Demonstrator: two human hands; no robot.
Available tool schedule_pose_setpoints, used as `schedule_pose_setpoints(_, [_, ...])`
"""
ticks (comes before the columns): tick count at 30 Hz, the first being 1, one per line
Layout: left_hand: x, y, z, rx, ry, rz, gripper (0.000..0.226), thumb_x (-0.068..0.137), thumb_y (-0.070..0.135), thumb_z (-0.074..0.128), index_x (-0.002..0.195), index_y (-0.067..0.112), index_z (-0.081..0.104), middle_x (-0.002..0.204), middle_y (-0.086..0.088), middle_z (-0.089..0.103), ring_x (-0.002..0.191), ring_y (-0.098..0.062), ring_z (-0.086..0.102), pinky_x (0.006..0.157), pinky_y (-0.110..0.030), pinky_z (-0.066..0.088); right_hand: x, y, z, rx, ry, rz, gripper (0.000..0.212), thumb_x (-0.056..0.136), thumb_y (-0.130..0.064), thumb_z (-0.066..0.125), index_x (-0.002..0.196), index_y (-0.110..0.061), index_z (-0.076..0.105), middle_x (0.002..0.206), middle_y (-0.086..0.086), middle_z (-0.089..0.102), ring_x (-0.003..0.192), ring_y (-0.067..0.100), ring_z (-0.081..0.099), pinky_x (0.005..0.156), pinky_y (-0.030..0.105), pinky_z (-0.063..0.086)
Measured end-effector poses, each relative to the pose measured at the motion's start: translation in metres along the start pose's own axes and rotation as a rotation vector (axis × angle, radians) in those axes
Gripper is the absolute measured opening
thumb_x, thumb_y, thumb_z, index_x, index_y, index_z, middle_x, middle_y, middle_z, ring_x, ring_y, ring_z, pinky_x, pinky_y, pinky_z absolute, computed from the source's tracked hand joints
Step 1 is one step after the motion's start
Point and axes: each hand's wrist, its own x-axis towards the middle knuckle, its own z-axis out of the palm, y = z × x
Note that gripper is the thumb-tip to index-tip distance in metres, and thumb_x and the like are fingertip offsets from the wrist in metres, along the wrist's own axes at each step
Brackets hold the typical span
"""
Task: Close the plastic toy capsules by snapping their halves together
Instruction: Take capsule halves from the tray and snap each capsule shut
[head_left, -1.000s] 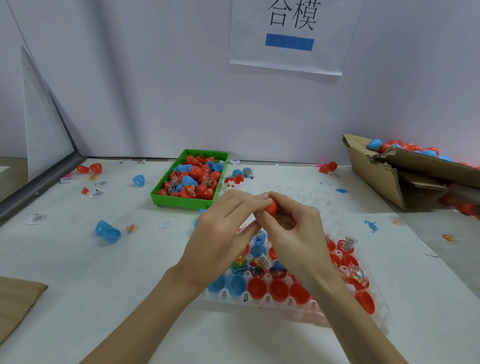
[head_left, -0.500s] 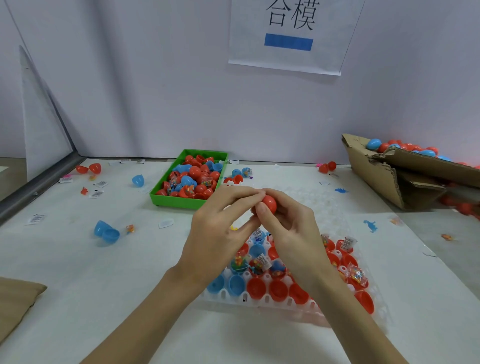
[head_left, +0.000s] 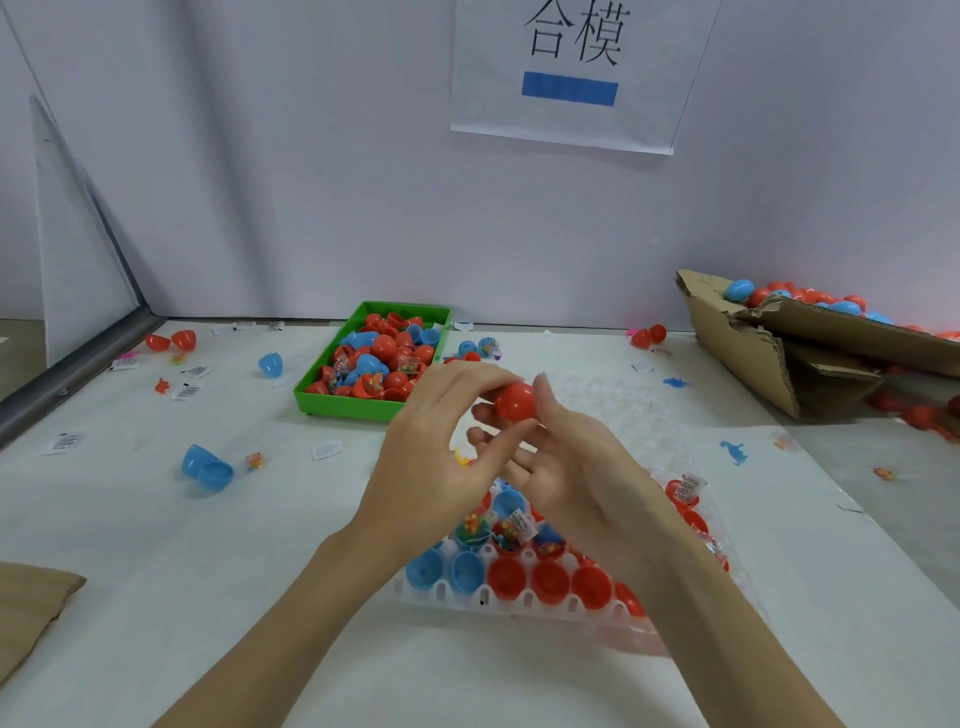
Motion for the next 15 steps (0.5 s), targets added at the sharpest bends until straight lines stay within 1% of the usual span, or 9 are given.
schedule_pose_setpoints(1, [0.0002,0.0006,-0.0009,-0.008,-0.005,-0.005,0.028,0.094,0.024,0.077,0.120,0.015,0.069,0.113,0.009,0.066,0.111,-0.016,0.062,0.098,-0.031,0.051,0.0006,0.0012,-0.0003,0.027,-0.009,0.015,0.042,0.093,-0.038,0.069,0.116,-0.003,0.075,0.117,0.014,0.073,0.113,0.030,0.070,0.093,0.032,0.057])
schedule_pose_setpoints(3, [0.0009,0.0011,-0.0022,-0.017,-0.008,-0.015,0.028,0.092,0.017,0.080,0.118,0.015,0.071,0.109,0.009,0.068,0.107,-0.014,0.063,0.094,-0.028,0.051,0.0016,0.0034,-0.0010,0.043,-0.011,0.015,0.043,0.097,-0.036,0.068,0.117,0.002,0.073,0.109,0.013,0.071,0.110,0.027,0.069,0.096,0.032,0.055])
schedule_pose_setpoints(5, [0.0016,0.0020,-0.0028,-0.005,-0.012,-0.028,0.031,0.089,0.012,0.082,0.118,0.014,0.072,0.109,0.007,0.070,0.106,-0.011,0.063,0.094,-0.028,0.052,0.0015,0.0054,-0.0013,0.063,-0.007,0.012,0.042,0.097,-0.035,0.068,0.116,0.002,0.074,0.102,0.012,0.069,0.104,0.024,0.068,0.096,0.030,0.054])
schedule_pose_setpoints(7, [0.0019,0.0037,-0.0024,0.005,-0.012,-0.022,0.032,0.089,0.009,0.082,0.119,0.011,0.072,0.111,0.004,0.072,0.108,-0.012,0.064,0.095,-0.029,0.052,0.0015,0.0063,-0.0024,0.076,-0.003,0.007,0.040,0.093,-0.035,0.071,0.111,0.000,0.076,0.100,0.011,0.068,0.100,0.024,0.068,0.094,0.030,0.055])
schedule_pose_setpoints(9, [0.0016,0.0064,-0.0018,0.024,-0.003,-0.001,0.032,0.089,0.010,0.081,0.120,0.010,0.072,0.112,0.003,0.072,0.109,-0.014,0.065,0.096,-0.029,0.052,0.0008,0.0055,-0.0031,0.074,-0.002,0.004,0.038,0.095,-0.035,0.069,0.107,-0.001,0.077,0.100,0.011,0.068,0.099,0.024,0.068,0.093,0.030,0.055])
schedule_pose_setpoints(15, [0.0024,0.0066,-0.0043,0.082,-0.004,0.007,0.039,0.088,0.012,0.082,0.126,0.010,0.072,0.117,0.002,0.072,0.115,-0.014,0.063,0.103,-0.026,0.049,-0.0003,0.0010,-0.0027,0.091,-0.006,0.031,0.034,0.098,-0.029,0.067,0.110,0.001,0.076,0.107,0.015,0.071,0.106,0.024,0.069,0.094,0.029,0.055])
